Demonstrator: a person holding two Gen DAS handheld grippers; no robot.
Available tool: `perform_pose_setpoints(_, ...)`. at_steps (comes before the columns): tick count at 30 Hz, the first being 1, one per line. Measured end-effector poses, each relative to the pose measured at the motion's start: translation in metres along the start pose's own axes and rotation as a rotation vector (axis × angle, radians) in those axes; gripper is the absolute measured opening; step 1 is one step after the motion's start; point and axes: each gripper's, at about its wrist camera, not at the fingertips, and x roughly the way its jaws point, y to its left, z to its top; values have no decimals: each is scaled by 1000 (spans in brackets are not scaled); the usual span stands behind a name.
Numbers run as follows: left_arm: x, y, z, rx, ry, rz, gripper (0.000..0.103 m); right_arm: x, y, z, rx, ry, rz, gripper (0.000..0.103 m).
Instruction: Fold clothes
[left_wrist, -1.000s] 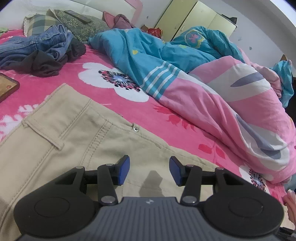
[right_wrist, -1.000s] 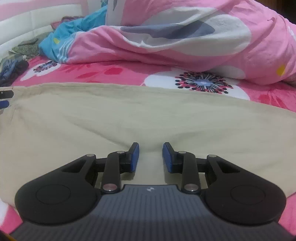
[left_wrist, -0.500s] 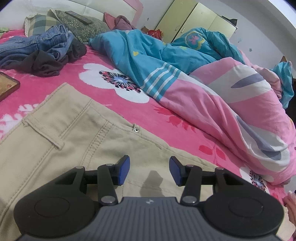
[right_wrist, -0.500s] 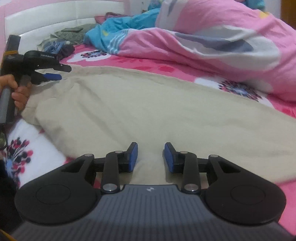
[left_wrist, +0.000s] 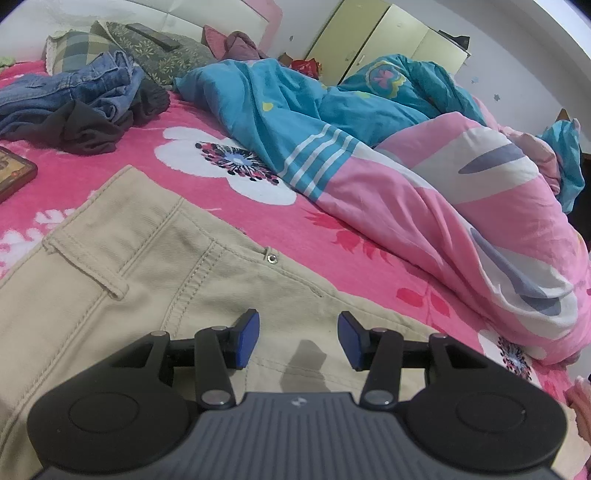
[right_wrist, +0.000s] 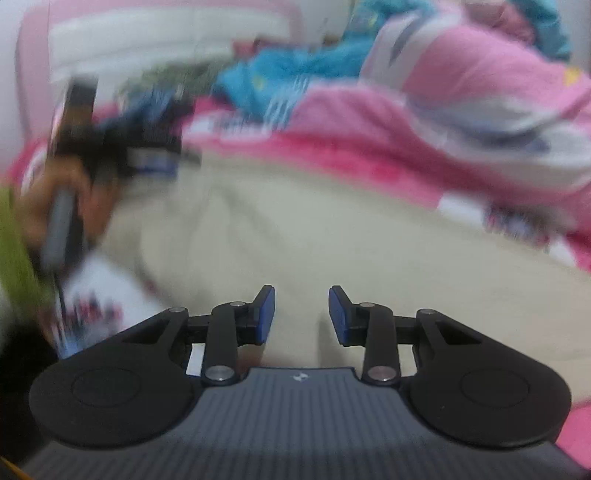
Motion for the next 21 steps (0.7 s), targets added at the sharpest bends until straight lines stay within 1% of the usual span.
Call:
perform_pose_setpoints(1,0,0,0,3,0,1,49,-1,-3,-11,9,4,-3,31)
perform_pose_setpoints(3,0,-1,0,9,-1,4,49,-14,-10,-21,44,-15,-11,31)
perform_pose_setpoints(4,0,-2,0,12,-1,6,49,-20,-12,-21,59,-6,-21,31)
perform_pose_setpoints(7,0,-2,0,11,0,6,49,-34,-13,-13,38,23,-63,30)
perform_pose_setpoints(8,0,-2,0,8,1,3,49,-38,-9,-8,17,8,-69,30)
perform_pose_setpoints(9,0,-1,1,1,3,-3,49,-42,-6,-1,11,-23,-60,30)
perform_pose_setpoints(11,-1,2,1,-13,7,-15,49,-43,1,14,22,-88,-13,30)
perform_pose_setpoints(13,-1,5,3,-26,13,-29,49,-33,17,29,9,-136,53,30)
perform_pose_setpoints(15,-2,8,4,-38,20,-43,49,-18,37,40,-30,-165,121,30)
perform_pose_setpoints(16,-2,10,5,-41,24,-49,49,-10,48,42,-62,-166,146,29)
perform_pose_setpoints(18,-3,13,5,-50,30,-61,49,10,67,41,-125,-137,172,29)
perform_pose_setpoints(20,-3,16,6,-63,35,-73,49,27,75,26,-177,-61,167,29)
perform_pose_setpoints(21,-3,17,7,-70,37,-79,49,26,78,19,-208,-63,155,29)
